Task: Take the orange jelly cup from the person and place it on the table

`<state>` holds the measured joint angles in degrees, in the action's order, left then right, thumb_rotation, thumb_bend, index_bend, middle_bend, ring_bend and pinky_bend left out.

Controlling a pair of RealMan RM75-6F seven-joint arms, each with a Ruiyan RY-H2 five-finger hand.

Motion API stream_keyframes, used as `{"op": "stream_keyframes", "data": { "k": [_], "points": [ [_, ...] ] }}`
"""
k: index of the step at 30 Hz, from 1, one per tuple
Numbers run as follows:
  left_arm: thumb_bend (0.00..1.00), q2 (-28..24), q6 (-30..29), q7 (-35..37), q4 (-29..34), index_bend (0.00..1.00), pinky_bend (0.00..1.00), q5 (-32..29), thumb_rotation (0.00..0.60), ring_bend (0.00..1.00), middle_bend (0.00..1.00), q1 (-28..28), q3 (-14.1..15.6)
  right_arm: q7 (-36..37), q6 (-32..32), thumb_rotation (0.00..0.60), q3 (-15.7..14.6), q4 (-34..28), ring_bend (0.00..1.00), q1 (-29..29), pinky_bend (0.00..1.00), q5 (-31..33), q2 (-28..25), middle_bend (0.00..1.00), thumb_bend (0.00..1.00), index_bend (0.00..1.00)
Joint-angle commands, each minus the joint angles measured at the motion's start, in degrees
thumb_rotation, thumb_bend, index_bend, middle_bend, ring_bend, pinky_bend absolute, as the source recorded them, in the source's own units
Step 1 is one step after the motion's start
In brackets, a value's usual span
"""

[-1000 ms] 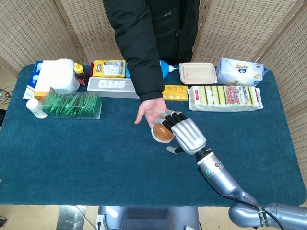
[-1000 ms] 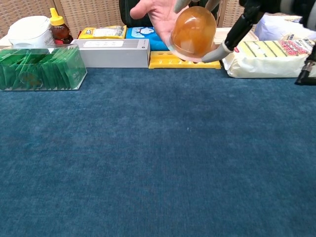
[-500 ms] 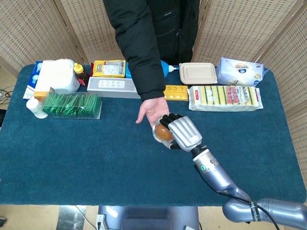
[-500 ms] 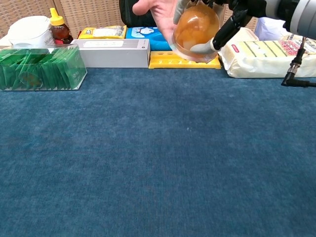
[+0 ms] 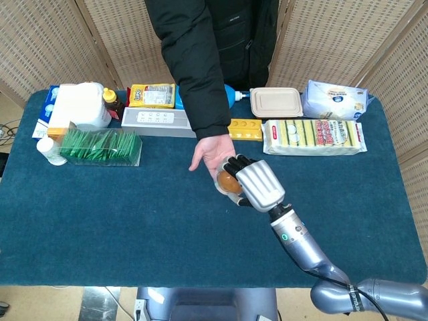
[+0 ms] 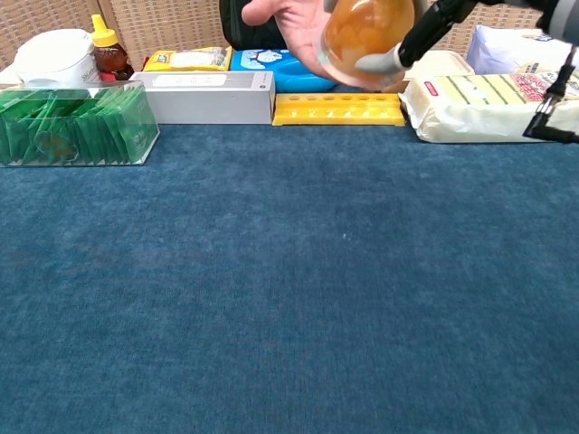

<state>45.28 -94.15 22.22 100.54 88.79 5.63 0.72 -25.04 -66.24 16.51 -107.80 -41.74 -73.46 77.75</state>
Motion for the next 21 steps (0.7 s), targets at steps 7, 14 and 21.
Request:
{"op": "stream_keyframes", "data": {
  "k": [7, 14, 21],
  "points": [
    [0.07, -0.09, -0.06, 0.52, -0.09, 0.00, 0.07, -0.06, 0.600, 0.00, 0.00, 0.08, 0.00, 4.29, -1.67, 0.600, -1.74, -2.51, 0.44, 3.31, 0.59, -4.52, -7.78, 0.46, 0.49, 0.47],
    [0.08, -0.02, 0.05, -0.42, 0.39, 0.00, 0.07, 0.08, 0.600, 0.00, 0.00, 0.04, 0.10, 7.66, -0.89, 0.600, -4.55, -1.94, 0.44, 4.66, 0.59, -8.37, -10.07, 0.46, 0.50, 0.47],
    [0.08, 0.01, 0.07, -1.03, 0.68, 0.00, 0.07, 0.22, 0.600, 0.00, 0.00, 0.08, 0.21, 7.14, 2.60, 0.600, -7.24, 4.54, 0.44, 3.76, 0.59, -7.98, -5.44, 0.46, 0.50, 0.48]
  ]
}}
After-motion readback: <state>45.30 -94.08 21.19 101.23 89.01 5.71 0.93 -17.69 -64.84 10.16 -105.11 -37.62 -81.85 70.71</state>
